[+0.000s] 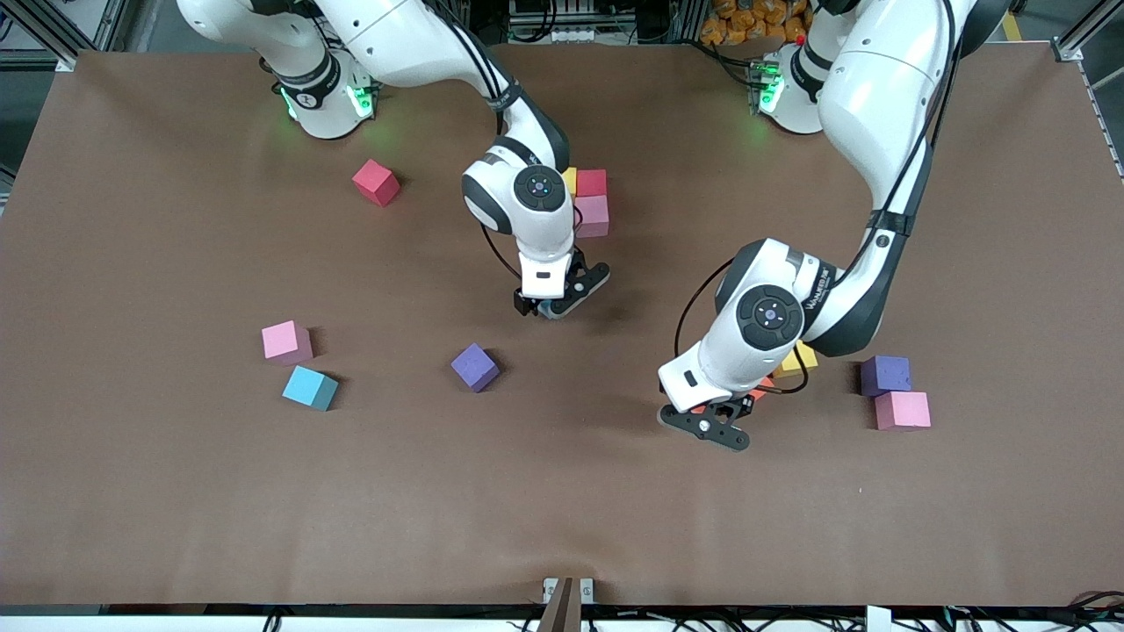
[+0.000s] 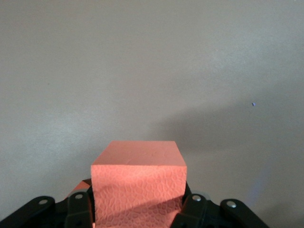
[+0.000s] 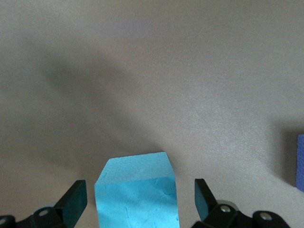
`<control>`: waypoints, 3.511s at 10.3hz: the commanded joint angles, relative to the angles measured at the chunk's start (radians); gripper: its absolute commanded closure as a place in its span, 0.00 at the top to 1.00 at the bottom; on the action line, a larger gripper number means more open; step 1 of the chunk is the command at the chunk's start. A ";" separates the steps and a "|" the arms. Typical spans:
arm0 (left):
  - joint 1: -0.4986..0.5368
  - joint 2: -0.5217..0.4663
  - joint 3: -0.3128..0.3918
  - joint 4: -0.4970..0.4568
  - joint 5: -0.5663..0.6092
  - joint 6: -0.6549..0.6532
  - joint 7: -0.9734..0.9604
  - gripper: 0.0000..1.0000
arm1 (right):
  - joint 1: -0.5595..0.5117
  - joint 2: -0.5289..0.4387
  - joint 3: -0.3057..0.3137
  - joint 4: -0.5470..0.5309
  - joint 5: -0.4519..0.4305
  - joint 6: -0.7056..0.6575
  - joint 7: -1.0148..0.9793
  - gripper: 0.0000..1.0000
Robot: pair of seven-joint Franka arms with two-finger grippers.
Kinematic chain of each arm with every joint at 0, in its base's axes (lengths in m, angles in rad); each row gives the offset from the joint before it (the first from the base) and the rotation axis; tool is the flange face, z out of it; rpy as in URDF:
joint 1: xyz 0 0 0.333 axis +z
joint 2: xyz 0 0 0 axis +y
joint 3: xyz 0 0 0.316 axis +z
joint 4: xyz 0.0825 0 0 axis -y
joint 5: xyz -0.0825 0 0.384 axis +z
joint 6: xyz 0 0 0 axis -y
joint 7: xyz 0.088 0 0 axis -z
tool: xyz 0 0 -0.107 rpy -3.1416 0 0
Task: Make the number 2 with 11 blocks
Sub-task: 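Carry the cyan cube with the right gripper to the cube row, then set the cyan cube beside the light pink cube and open the right gripper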
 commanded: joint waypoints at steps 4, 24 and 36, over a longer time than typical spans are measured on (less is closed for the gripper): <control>0.005 -0.037 -0.021 -0.012 -0.027 -0.068 0.006 0.06 | 0.001 -0.004 0.001 -0.030 0.002 0.000 0.027 0.00; 0.016 -0.101 -0.015 -0.013 -0.016 -0.180 0.132 0.08 | 0.143 0.044 0.024 0.088 0.124 -0.104 0.825 0.00; 0.026 -0.115 -0.016 -0.018 -0.027 -0.202 0.130 0.08 | 0.169 0.055 0.023 0.086 0.104 -0.106 0.830 0.50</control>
